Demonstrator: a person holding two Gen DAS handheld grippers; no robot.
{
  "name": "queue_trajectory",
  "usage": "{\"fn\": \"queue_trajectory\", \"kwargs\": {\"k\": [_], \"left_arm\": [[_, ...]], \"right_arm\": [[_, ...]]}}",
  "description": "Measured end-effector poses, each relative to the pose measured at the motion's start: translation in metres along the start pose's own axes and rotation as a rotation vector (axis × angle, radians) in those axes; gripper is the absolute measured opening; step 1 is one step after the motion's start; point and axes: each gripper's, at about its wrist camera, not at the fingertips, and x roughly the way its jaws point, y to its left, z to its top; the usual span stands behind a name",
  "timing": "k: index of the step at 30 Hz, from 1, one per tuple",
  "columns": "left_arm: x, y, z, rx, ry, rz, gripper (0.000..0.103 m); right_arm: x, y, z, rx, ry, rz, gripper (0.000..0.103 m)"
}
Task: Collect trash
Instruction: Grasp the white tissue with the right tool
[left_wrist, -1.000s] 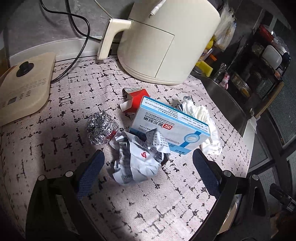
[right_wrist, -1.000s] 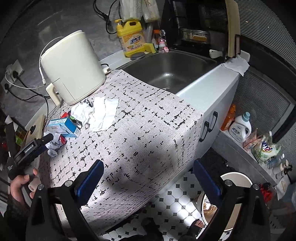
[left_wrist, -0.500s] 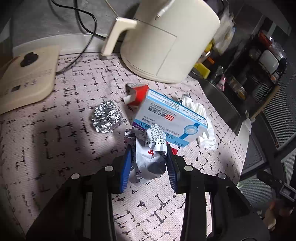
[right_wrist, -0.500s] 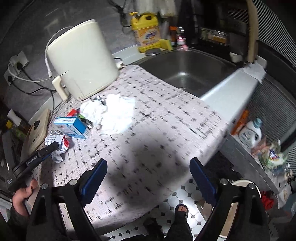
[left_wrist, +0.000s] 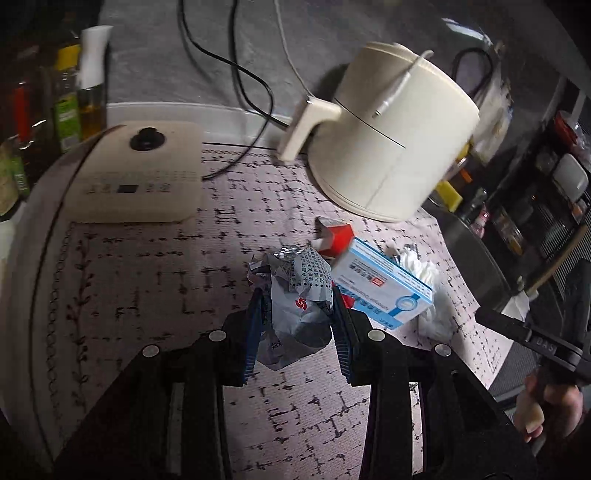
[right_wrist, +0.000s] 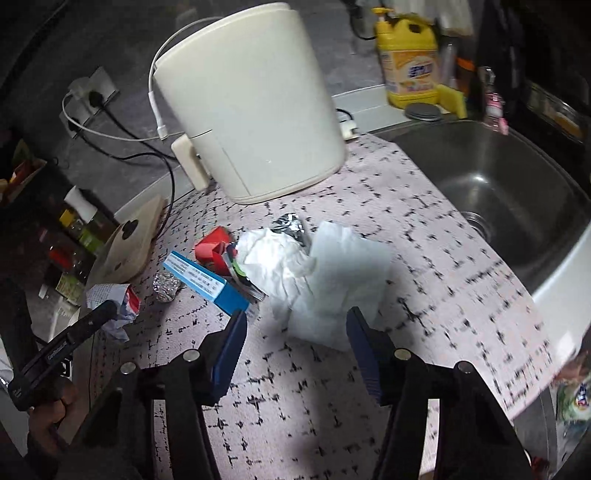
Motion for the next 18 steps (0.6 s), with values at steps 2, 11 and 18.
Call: {"fn": "queue_trajectory", "kwargs": {"k": [2, 11, 18], "left_arm": [[-0.007, 0.005, -0.002, -0.020, -0.009, 0.031, 0.035], [-0.039, 0.034, -0.022, -0.123, -0.039, 0.149, 0.035], [-0.050, 0.046, -0.027, -0.142, -0.048, 0.170, 0.035]], "right_arm": [[0.011, 0.002, 0.007, -0.012, 0.021, 0.028, 0.052], [0.060, 0.015, 0.019, -0.080, 0.105, 0.048, 0.043], [0.080, 0.017, 0.018, -0.127, 0.165, 0.023, 0.008]]}}
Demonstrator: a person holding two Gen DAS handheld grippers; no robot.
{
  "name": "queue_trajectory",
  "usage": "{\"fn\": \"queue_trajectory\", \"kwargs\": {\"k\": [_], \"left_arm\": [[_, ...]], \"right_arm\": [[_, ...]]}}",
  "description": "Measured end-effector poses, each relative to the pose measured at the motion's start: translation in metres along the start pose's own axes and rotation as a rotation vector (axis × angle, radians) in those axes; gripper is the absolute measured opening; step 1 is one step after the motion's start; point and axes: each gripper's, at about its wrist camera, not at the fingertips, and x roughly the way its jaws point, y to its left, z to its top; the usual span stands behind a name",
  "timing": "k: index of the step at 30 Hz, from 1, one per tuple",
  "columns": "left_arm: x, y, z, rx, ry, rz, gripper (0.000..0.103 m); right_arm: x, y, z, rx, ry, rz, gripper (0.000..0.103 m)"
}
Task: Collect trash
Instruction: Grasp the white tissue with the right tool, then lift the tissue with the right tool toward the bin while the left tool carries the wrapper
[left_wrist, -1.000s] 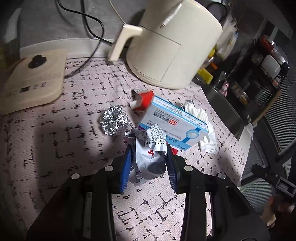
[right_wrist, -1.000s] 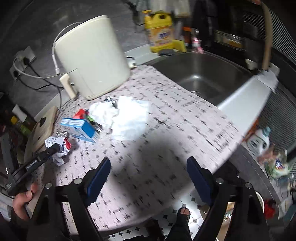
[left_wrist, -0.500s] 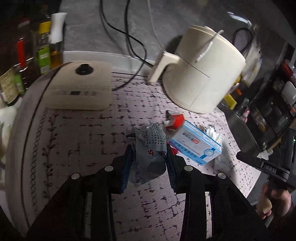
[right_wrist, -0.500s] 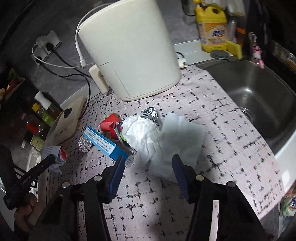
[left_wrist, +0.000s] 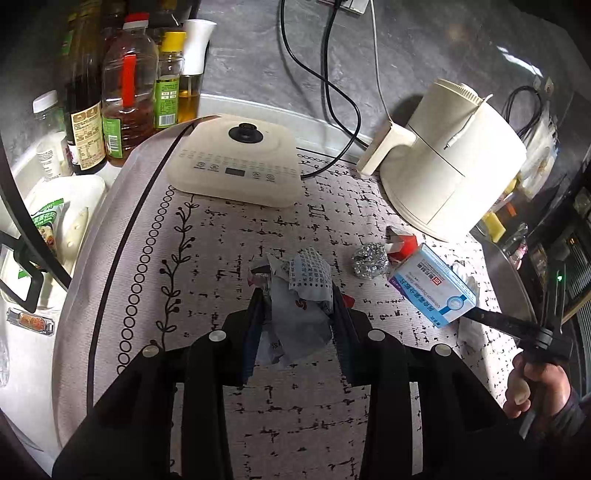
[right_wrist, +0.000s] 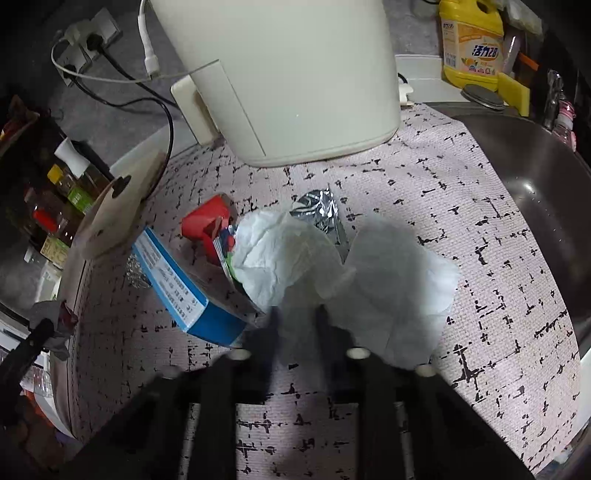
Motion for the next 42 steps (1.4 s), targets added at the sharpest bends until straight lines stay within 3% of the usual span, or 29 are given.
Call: {"fn": "queue_trajectory", "kwargs": {"k": [8, 18, 34, 42], "left_arm": [[0.007, -0.011, 0.005, 0.050, 0.011, -0.063, 0.035], [0.031, -0.037, 0.006, 0.161, 0.071, -0.219, 0.035], [0.068, -0.100, -0.025, 0.375, 0.218, -0.468, 0.035], [0.057, -0.150, -0.057, 0.450, 0.247, -0.540, 0.035]], "right_arm": [[-0.029, 0.002, -0.008, 0.011, -0.062, -0.008, 0.004], [-0.080, 0.001, -0.035, 0.103, -0.140, -0.094, 0.004], [-0.151, -0.032, -0.145, 0.371, -0.156, -0.338, 0.004], [-0.183, -0.065, -0.187, 0.469, -0.172, -0.379, 0.004]]}}
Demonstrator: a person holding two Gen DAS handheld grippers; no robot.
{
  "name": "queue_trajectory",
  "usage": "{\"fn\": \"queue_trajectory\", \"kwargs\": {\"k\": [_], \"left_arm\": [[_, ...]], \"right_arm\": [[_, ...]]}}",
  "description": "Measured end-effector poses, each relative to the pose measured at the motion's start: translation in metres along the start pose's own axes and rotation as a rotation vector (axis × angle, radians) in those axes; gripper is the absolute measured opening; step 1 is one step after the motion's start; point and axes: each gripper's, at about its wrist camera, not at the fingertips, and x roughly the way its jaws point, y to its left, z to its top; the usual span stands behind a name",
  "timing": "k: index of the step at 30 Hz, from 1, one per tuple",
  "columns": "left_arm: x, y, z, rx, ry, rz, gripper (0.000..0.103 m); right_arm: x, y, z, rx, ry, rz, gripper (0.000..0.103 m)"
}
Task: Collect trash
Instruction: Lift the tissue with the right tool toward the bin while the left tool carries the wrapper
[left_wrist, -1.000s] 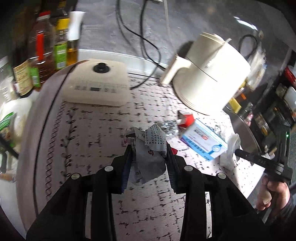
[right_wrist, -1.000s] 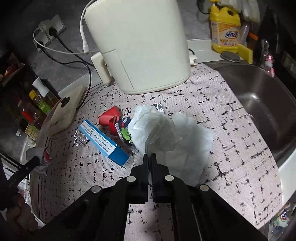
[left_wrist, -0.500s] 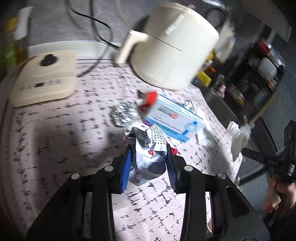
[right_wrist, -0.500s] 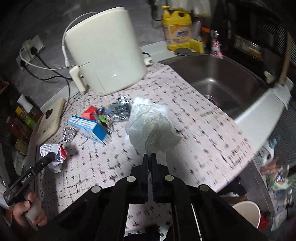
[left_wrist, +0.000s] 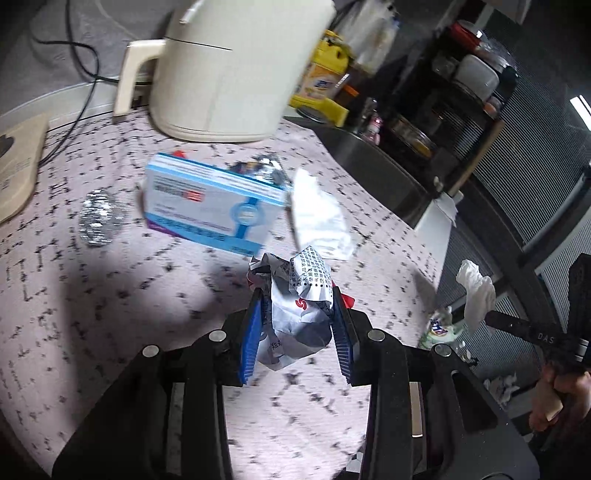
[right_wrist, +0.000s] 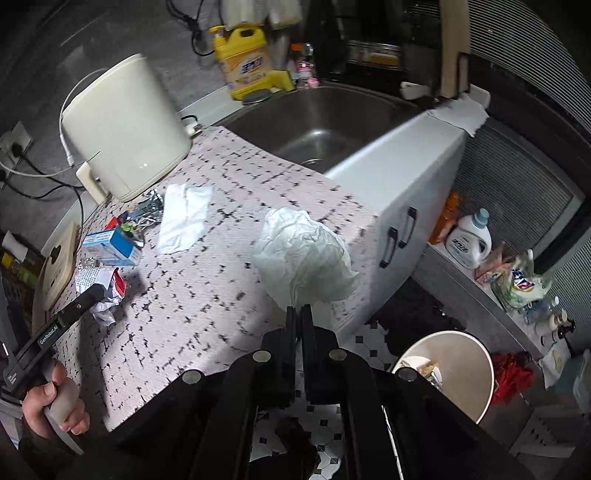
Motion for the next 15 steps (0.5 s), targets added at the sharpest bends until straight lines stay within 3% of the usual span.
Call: {"fn": "queue_trajectory", "kwargs": {"k": [6, 15], "left_arm": [[0.012, -0.049, -0.009, 0.027, 0.002, 0.008, 0.035], [0.023, -0.157, -0.046, 0.038, 0.017, 0.022, 0.035]], "right_arm": [[-0.011, -0.050, -0.006, 0.027, -0.006, 0.016, 0.004], [-0.018, -0.159, -0.038, 0.068, 0.052, 0.046, 0.004]]}}
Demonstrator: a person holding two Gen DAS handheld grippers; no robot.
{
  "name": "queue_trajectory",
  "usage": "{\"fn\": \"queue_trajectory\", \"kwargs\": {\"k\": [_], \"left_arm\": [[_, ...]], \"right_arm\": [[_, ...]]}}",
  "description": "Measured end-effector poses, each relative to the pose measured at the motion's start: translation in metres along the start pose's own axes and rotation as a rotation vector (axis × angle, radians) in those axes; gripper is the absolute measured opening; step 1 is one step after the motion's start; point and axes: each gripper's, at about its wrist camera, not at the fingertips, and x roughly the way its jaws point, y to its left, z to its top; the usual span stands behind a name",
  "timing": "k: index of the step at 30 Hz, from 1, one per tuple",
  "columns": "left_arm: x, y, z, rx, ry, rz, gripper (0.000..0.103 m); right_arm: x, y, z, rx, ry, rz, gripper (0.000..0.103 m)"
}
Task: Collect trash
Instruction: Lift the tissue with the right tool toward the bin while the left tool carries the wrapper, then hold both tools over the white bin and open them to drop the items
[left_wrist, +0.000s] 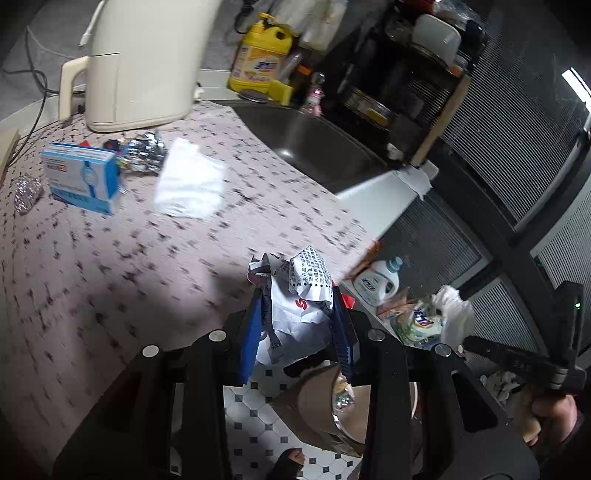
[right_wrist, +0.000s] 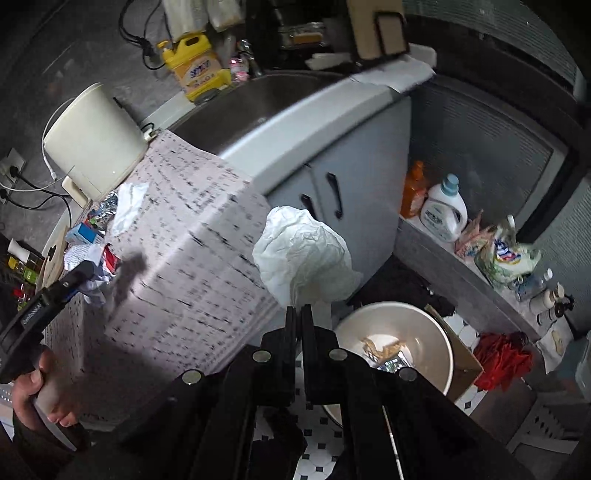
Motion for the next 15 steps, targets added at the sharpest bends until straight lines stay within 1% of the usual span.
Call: {"fn": "queue_trajectory", "kwargs": {"k": [3, 6, 7, 9, 10, 11, 12, 13, 15], "left_arm": [[0.005, -0.036, -0.019, 0.035, 0.025, 0.014, 0.035], [0.010, -0.062, -0.034, 0.052, 0.045, 0.023, 0.035], [0.011, -0.069, -0.038, 0.054, 0.048, 0.025, 0.035], [0.014, -0.083, -0.047, 0.054, 0.056, 0.026, 0.035], [0.015, -0.091, -0.052, 0.056, 0.061, 0.027, 0.035], [0.016, -0.096, -0.056, 0.059, 0.063, 0.027, 0.035], [0.017, -0.102, -0.061, 0.063, 0.068, 0.026, 0.035], [0.018, -0.108, -0.066, 0.066, 0.072, 0.026, 0.035], [0.021, -0.115, -0.073, 0.067, 0.081, 0.026, 0.035]], "right_arm": [[0.001, -0.033, -0.013, 0.019, 0.027, 0.013, 0.004], [0.003, -0.061, -0.029, 0.034, 0.057, 0.032, 0.004], [0.005, -0.069, -0.034, 0.041, 0.071, 0.040, 0.007], [0.008, -0.085, -0.041, 0.051, 0.098, 0.047, 0.008], [0.010, -0.091, -0.044, 0.054, 0.112, 0.048, 0.012], [0.012, -0.097, -0.046, 0.055, 0.124, 0.048, 0.028], [0.011, -0.103, -0.049, 0.058, 0.121, 0.048, 0.039], [0.008, -0.108, -0.051, 0.062, 0.105, 0.040, 0.054], [0.002, -0.116, -0.053, 0.055, 0.088, 0.042, 0.055]]}}
